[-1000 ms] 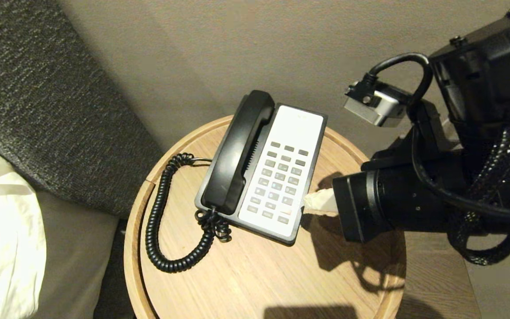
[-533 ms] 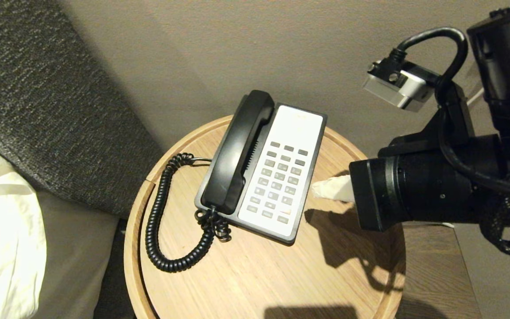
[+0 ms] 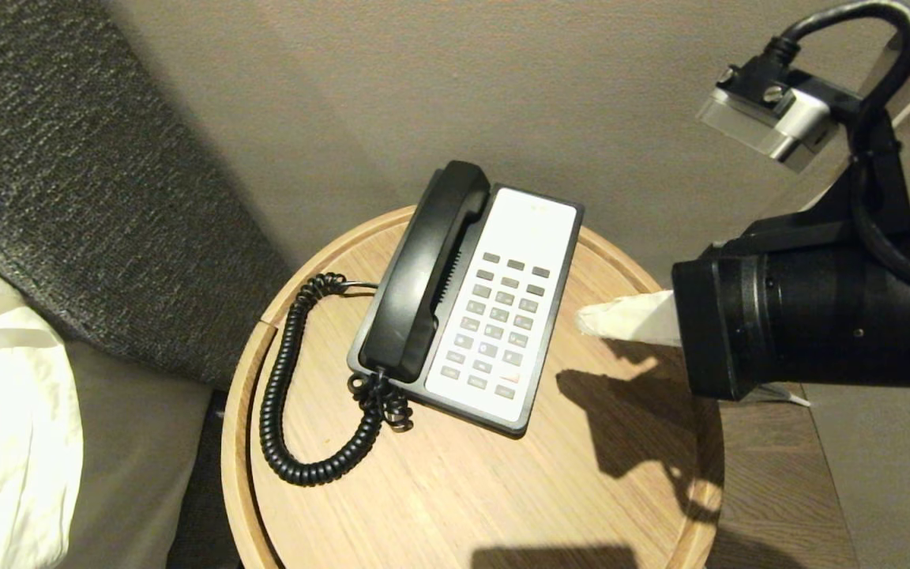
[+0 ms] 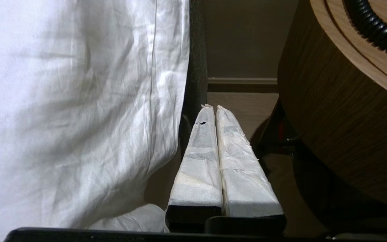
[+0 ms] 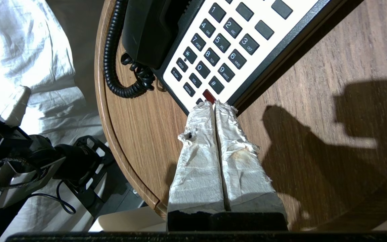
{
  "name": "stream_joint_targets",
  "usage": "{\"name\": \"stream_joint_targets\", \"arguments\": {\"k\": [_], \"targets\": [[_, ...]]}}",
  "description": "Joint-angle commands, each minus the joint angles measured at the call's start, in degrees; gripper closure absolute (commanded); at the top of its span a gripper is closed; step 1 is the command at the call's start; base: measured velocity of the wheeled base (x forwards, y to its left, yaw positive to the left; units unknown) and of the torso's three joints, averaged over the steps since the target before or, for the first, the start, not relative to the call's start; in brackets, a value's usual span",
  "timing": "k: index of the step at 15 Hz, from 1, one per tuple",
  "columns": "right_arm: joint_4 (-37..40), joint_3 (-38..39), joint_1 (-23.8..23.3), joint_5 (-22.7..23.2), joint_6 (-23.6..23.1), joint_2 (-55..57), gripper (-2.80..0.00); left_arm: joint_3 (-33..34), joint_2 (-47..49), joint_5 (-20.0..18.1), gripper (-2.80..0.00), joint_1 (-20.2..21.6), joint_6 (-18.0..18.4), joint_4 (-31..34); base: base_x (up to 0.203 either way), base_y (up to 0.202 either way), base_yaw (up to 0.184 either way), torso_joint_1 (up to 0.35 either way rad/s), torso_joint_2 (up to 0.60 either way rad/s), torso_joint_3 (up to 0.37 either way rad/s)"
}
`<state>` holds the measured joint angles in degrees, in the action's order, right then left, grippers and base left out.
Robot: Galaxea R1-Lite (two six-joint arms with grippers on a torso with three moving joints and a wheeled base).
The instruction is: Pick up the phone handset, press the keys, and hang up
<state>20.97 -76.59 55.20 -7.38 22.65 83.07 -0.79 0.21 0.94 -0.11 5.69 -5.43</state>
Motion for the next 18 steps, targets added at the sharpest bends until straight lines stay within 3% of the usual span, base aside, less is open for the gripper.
{"name": "stream_joint_targets", "arguments": {"k": [1, 3, 4, 5, 7, 9, 15, 18], "targets": [[0.1, 0.4, 0.0, -0.2, 0.1, -0.7, 0.00, 2.6, -0.2, -0.4, 0.00, -0.1, 1.0, -2.5, 0.000, 0.000, 0.000, 0.000, 0.00, 0.000], [0.1, 0.8, -0.2, -0.2, 0.2, -1.6, 0.00, 1.1, -0.2, 0.4, 0.00, 0.0, 1.1, -3.1, 0.000, 0.000, 0.000, 0.000, 0.00, 0.000], [0.1, 1.6, -0.6, -0.2, 0.1, -1.9, 0.00, 0.3, -0.2, 3.9, 0.00, 0.0, 0.7, -1.2, 0.000, 0.000, 0.000, 0.000, 0.00, 0.000], [0.1, 2.1, -0.7, -0.2, 0.1, -2.4, 0.00, 0.2, -0.2, 3.7, 0.00, 0.0, 0.1, 2.7, 0.000, 0.000, 0.000, 0.000, 0.00, 0.000], [0.1, 3.1, -0.9, -0.2, 0.1, -3.2, 0.00, 2.6, -0.3, -2.9, 0.00, -0.1, -0.9, 1.4, 0.000, 0.000, 0.000, 0.000, 0.00, 0.000], [0.1, 3.3, -1.2, -0.3, 0.1, -3.8, 0.00, 3.1, -0.3, -1.7, 0.00, -0.1, -2.5, 0.2, 0.000, 0.000, 0.000, 0.000, 0.00, 0.000], [-0.5, 7.5, -3.9, -0.2, 0.2, -7.7, 0.00, 3.1, -0.3, -1.5, 0.00, -0.1, -3.1, 0.2, 0.000, 0.000, 0.000, 0.000, 0.00, 0.000], [-0.7, 12.6, -6.5, -0.7, 0.2, -15.8, 0.00, 3.1, -0.3, -1.5, 0.00, -0.1, -3.1, 0.2, 0.000, 0.000, 0.000, 0.000, 0.00, 0.000]]}}
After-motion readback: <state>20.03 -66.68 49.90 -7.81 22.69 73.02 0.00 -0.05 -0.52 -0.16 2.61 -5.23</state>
